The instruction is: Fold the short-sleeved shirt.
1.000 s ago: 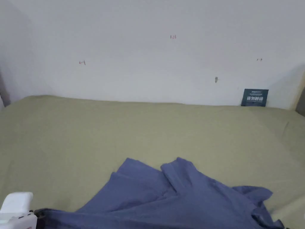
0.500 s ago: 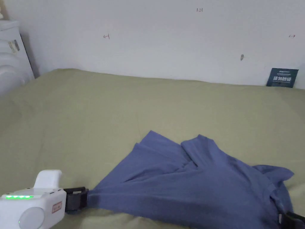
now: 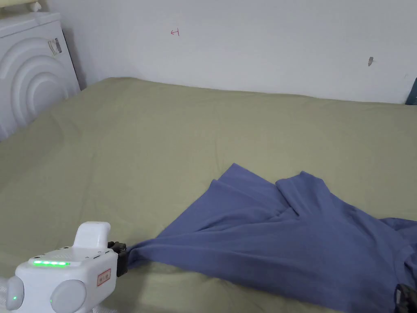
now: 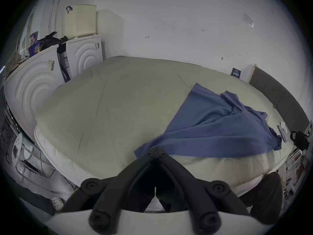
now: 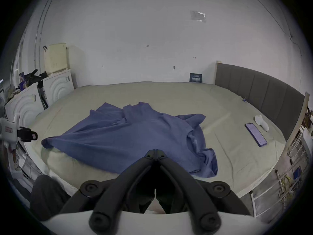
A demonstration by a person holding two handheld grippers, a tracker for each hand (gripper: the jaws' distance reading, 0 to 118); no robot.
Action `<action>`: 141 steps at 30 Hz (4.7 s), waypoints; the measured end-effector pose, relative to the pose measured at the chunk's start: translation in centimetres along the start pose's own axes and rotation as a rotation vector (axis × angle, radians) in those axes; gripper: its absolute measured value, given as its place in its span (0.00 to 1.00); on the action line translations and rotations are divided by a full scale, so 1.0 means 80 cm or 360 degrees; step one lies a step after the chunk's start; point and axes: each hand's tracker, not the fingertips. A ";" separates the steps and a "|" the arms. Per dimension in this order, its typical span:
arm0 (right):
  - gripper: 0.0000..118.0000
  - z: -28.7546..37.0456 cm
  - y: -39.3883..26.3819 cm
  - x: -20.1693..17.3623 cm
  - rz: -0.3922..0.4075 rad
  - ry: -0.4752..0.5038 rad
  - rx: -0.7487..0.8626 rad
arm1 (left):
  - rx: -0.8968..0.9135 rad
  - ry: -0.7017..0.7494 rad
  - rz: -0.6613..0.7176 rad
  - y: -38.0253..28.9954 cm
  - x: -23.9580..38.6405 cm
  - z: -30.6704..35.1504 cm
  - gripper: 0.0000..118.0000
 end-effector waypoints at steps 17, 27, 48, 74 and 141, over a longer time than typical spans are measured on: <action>0.00 -0.085 -0.005 -0.004 0.0031 0.0117 -0.0280 | -0.0382 -0.0177 -0.0128 0.028 0.003 -0.112 0.02; 0.00 -0.352 0.145 0.034 0.0271 0.0062 -0.0498 | -0.0374 -0.0200 -0.0129 0.030 0.004 -0.114 0.02; 0.00 -0.314 0.208 0.057 0.0244 0.0215 -0.0533 | -0.0302 -0.0112 -0.0066 0.054 0.007 -0.093 0.02; 0.00 0.057 0.371 0.143 -0.0016 0.0135 0.0432 | 0.0504 -0.0165 -0.0105 0.337 0.095 0.162 0.02; 0.00 -0.085 0.066 0.118 -0.0057 0.0072 -0.0224 | -0.0011 0.0086 -0.0290 0.117 0.050 -0.085 0.01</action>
